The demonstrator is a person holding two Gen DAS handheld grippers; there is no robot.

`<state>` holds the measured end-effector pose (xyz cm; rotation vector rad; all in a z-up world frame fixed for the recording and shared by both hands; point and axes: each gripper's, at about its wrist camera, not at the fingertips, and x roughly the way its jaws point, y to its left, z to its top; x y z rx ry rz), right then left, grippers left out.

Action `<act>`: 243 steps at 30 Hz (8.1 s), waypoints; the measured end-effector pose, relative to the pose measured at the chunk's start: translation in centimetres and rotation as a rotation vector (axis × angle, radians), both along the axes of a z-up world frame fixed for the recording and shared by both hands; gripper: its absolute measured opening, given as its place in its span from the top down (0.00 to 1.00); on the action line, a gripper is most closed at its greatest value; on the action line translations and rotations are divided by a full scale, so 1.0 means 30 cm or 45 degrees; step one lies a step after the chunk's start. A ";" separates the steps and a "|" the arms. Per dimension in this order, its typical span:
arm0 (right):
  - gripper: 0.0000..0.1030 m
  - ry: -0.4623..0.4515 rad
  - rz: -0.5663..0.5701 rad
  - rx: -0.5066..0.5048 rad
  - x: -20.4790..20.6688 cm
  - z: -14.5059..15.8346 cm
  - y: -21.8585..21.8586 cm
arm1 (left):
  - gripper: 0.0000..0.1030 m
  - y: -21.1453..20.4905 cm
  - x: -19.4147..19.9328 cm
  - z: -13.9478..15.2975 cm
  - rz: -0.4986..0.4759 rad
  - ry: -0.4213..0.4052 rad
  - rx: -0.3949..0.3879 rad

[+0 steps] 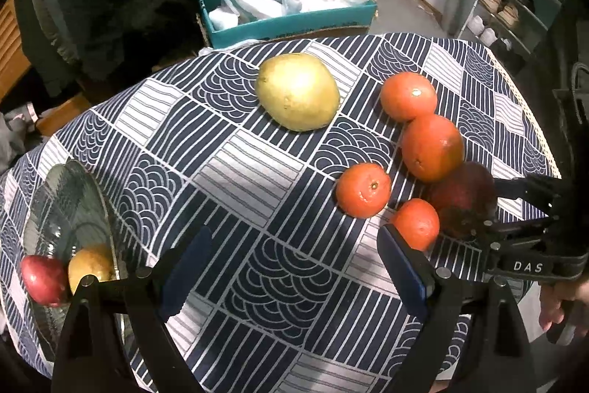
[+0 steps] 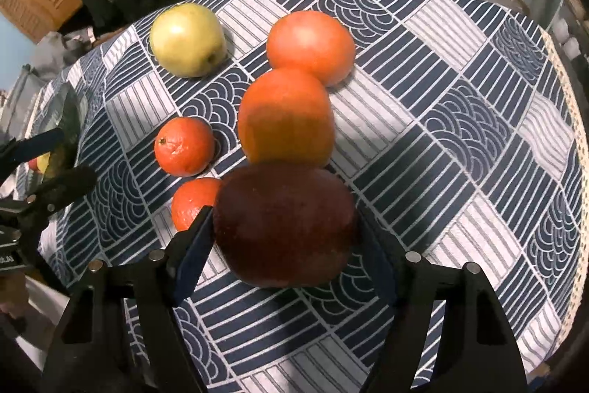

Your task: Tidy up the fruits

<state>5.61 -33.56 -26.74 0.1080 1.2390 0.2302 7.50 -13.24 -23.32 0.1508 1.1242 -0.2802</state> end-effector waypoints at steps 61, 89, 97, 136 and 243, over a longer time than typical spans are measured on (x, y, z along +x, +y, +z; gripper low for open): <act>0.27 -0.313 -0.120 -0.094 -0.068 0.266 -0.085 | 0.55 -0.047 0.012 0.106 0.008 -0.063 -0.154; 0.27 -0.538 -0.004 -0.030 -0.113 0.536 0.073 | 0.55 0.117 -0.163 0.438 0.058 -0.302 -0.199; 0.27 -0.588 0.071 0.001 -0.120 0.604 0.162 | 0.55 0.177 -0.193 0.490 0.098 -0.333 -0.216; 0.27 -0.482 0.416 0.112 0.005 0.548 0.745 | 0.55 0.731 -0.210 0.378 0.519 -0.295 -0.168; 0.22 -0.577 0.303 -0.069 -0.059 0.579 0.623 | 0.29 0.624 -0.214 0.400 0.475 -0.312 -0.128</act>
